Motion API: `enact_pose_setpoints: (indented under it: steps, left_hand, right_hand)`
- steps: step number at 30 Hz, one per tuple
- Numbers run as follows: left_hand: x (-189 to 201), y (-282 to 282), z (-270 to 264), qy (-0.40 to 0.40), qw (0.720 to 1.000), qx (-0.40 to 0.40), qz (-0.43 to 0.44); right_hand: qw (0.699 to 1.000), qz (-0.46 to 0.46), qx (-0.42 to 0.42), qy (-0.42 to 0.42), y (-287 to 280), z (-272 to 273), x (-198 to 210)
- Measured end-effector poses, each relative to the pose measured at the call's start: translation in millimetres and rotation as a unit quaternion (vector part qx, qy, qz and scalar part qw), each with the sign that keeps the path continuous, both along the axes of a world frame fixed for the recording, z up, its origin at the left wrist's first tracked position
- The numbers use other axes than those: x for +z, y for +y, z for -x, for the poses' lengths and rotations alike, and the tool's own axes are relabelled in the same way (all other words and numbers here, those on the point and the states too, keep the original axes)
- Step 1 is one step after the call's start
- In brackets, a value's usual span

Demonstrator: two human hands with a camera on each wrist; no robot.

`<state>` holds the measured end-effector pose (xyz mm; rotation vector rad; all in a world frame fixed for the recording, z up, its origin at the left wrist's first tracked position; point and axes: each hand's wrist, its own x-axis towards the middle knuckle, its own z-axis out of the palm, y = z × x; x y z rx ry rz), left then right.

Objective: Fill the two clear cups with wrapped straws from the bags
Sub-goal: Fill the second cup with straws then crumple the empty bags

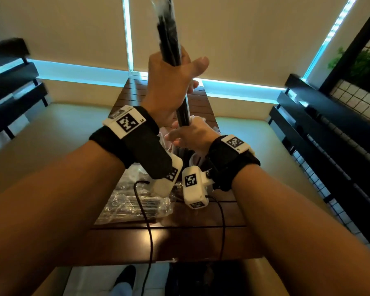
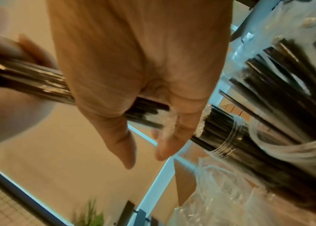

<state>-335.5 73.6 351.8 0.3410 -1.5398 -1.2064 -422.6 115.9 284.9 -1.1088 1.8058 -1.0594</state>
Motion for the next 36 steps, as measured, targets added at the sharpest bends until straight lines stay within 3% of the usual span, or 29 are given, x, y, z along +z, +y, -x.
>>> enact_pose_setpoints:
  steps: [3, 6, 9, 14, 16, 19, 24, 27, 28, 30, 32, 34, 36]
  left_hand:
    - [-5.8, 5.1, 5.6, -0.033, 0.999, -0.011, 0.010]
    - [-11.6, 1.1, 9.8, -0.023, 0.999, -0.022, -0.001]
    - [-19.9, -8.1, 15.4, -0.004, 0.999, -0.011, -0.039]
    - [-54.6, -4.9, 41.4, -0.070, 0.996, 0.013, -0.059]
    - [-69.6, 1.6, 53.7, -0.099, 0.994, 0.020, -0.046]
    - [-93.4, 9.5, 69.2, -0.120, 0.991, 0.005, -0.057]
    - [-147.7, 8.9, 73.3, -0.215, 0.975, -0.022, -0.054]
    - [-174.7, 5.7, 66.2, -0.275, 0.961, -0.016, -0.007]
    - [-177.2, 5.5, 66.0, -0.291, 0.957, -0.006, 0.019]
    - [-182.0, 4.8, 72.3, -0.302, 0.951, 0.004, 0.064]
    - [-188.2, 1.4, 81.7, -0.340, 0.937, 0.043, 0.069]
    - [-191.7, -0.2, 82.8, -0.402, 0.908, 0.100, 0.067]
    - [-194.1, -4.2, 78.5, -0.435, 0.889, 0.096, 0.104]
  right_hand:
    - [0.999, 0.021, -0.011, -0.028, 3.3, 0.8, 0.6]
    - [0.992, 0.030, -0.014, 0.121, 11.7, 9.8, -4.8]
    - [0.963, 0.027, -0.021, 0.267, 27.9, 27.2, 7.5]
    - [0.910, 0.009, -0.133, 0.392, 50.8, 58.4, 8.9]
    - [0.932, -0.024, -0.129, 0.337, 58.7, 70.7, -8.9]
    - [0.979, -0.023, -0.093, 0.180, 65.6, 77.9, -41.3]
    - [0.988, 0.063, -0.076, 0.117, 59.0, 75.6, -76.5]
    - [0.983, 0.135, -0.126, 0.010, 51.4, 76.0, -69.7]
    - [0.976, 0.168, -0.141, 0.017, 48.9, 73.8, -62.7]
    - [0.949, 0.237, -0.151, 0.144, 42.8, 64.9, -44.5]
    - [0.900, 0.279, -0.138, 0.305, 33.4, 56.0, -29.5]
    - [0.872, 0.222, -0.095, 0.426, 23.3, 53.9, -26.5]
    - [0.868, 0.099, -0.042, 0.486, 20.6, 57.6, -38.6]
